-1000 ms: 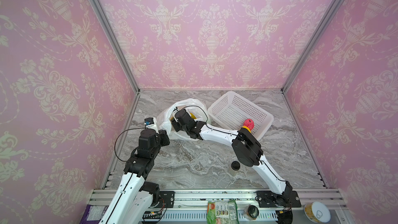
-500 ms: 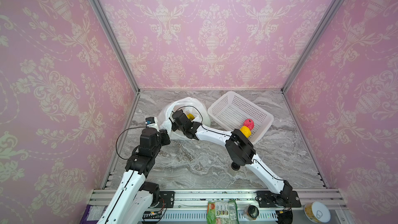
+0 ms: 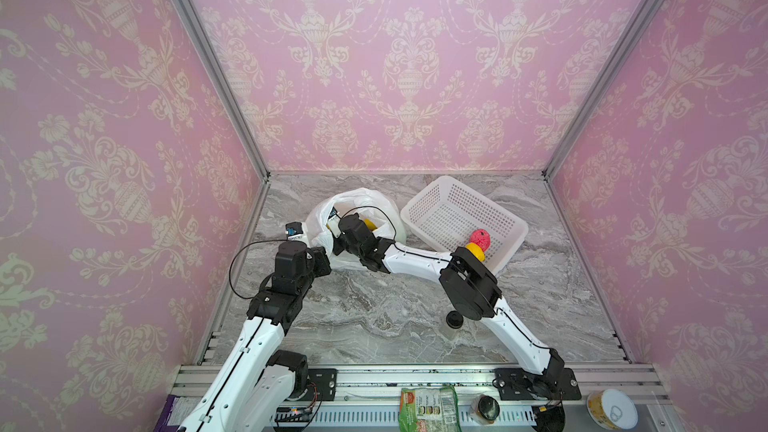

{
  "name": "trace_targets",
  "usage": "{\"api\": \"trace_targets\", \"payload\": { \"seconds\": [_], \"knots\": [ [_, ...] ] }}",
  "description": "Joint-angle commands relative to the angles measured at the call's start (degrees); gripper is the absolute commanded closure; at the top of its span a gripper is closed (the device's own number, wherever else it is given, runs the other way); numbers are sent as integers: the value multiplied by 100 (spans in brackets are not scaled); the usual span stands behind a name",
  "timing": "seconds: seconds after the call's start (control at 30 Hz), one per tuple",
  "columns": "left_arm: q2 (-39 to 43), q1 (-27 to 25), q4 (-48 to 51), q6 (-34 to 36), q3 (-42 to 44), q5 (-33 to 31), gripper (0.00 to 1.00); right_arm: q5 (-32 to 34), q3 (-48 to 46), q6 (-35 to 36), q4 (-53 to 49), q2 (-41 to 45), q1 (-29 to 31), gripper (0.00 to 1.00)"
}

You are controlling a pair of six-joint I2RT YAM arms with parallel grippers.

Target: Untie the knot of the plastic bag and take out the fruit

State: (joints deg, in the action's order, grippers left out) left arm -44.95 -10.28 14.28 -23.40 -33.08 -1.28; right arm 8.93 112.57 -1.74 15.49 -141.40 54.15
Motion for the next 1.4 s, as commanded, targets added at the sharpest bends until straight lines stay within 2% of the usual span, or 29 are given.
{"api": "trace_targets", "payload": {
  "seconds": [0.0, 0.17, 0.4, 0.53, 0.7, 0.77, 0.87, 0.97, 1.37],
  "knots": [
    [117, 42, -45, 116, -126, 75, 100, 164, -105, -89, 241, 80, 54, 87],
    [97, 37, -68, 116, -123, 101, 100, 40, -210, -85, 289, 101, 61, 87],
    [110, 44, -72, 116, -119, 110, 100, -84, 254, 140, 99, -186, 128, 87],
    [111, 44, -77, 116, -120, 106, 100, 143, 619, 571, -114, -410, 257, 87],
    [85, 42, -92, 116, -127, 117, 100, 318, 825, 1560, -365, -496, 470, 88],
    [97, 41, -85, 116, -120, 104, 100, 125, 704, 1722, -492, -401, 453, 91],
    [118, 43, -79, 116, -111, 80, 100, -528, 383, 1910, -616, -145, 371, 93],
    [133, 44, -71, 118, -98, 75, 100, -738, 87, 2199, -441, 35, 346, 93],
    [125, 44, -93, 114, -96, 75, 100, -828, 89, 2973, -420, -33, 328, 97]
  ]
}}
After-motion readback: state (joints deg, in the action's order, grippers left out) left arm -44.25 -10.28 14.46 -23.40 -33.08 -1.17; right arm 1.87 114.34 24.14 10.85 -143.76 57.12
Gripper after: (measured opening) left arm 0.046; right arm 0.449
